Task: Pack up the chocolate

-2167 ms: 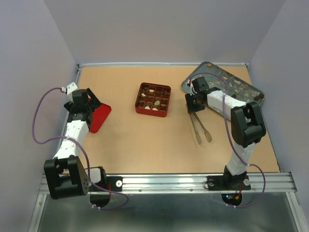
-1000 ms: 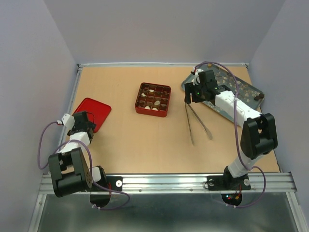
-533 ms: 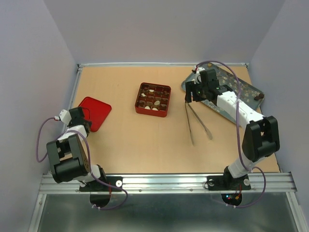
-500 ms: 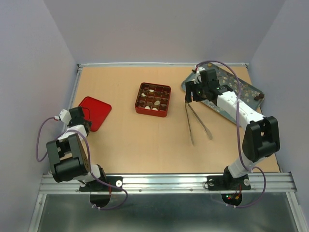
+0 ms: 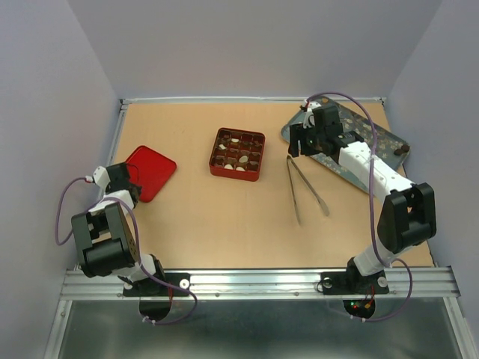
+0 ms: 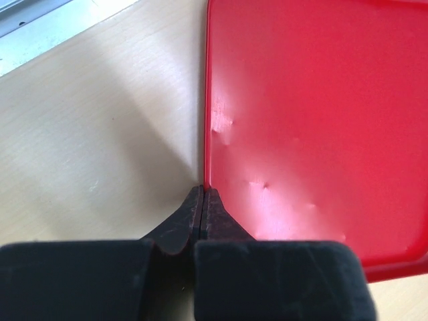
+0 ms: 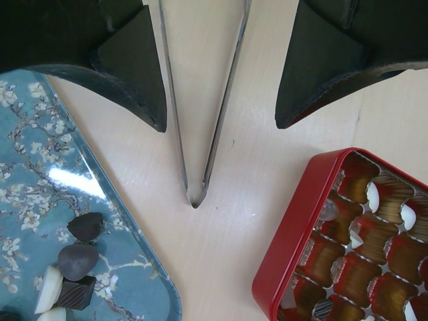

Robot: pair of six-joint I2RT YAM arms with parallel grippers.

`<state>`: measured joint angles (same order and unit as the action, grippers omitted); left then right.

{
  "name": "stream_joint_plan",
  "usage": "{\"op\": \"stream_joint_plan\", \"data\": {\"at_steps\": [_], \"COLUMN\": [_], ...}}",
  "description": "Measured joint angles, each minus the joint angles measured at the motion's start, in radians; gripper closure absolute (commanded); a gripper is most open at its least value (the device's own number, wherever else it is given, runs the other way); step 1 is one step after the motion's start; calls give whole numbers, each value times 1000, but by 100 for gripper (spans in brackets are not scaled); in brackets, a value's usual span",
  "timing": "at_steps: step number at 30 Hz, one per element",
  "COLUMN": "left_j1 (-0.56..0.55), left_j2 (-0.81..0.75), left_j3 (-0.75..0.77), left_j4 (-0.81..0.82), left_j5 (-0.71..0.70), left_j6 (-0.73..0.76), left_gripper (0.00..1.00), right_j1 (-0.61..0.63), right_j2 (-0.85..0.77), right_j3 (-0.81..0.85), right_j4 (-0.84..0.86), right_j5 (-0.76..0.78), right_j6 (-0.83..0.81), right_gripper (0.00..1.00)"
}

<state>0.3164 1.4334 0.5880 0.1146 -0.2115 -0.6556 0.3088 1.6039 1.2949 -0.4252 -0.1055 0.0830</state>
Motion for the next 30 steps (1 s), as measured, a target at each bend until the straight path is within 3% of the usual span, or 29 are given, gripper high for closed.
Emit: {"op": "stream_joint_plan", "data": {"at_steps": [6, 13, 19, 25, 30], "left_j1": [0, -1, -10, -79, -205], "left_j2": [-44, -253, -340, -425, -470], "left_j3": [0, -4, -4, -6, -5], "left_j4": [-54, -103, -117, -80, -11], "left_j5": [51, 81, 117, 220, 296], "left_j6": [28, 68, 99, 117, 92], "left_gripper": [100, 100, 100, 100, 100], "right_j1": [-1, -1, -1, -1, 3], "right_j2": [0, 7, 8, 8, 6], "right_j3": [0, 30, 85, 126, 126], "right_j4": [0, 0, 11, 67, 179], "right_j5": [-9, -55, -108, -234, -364], "right_j6": [0, 0, 5, 58, 152], "right_gripper": [30, 30, 30, 30, 29]}}
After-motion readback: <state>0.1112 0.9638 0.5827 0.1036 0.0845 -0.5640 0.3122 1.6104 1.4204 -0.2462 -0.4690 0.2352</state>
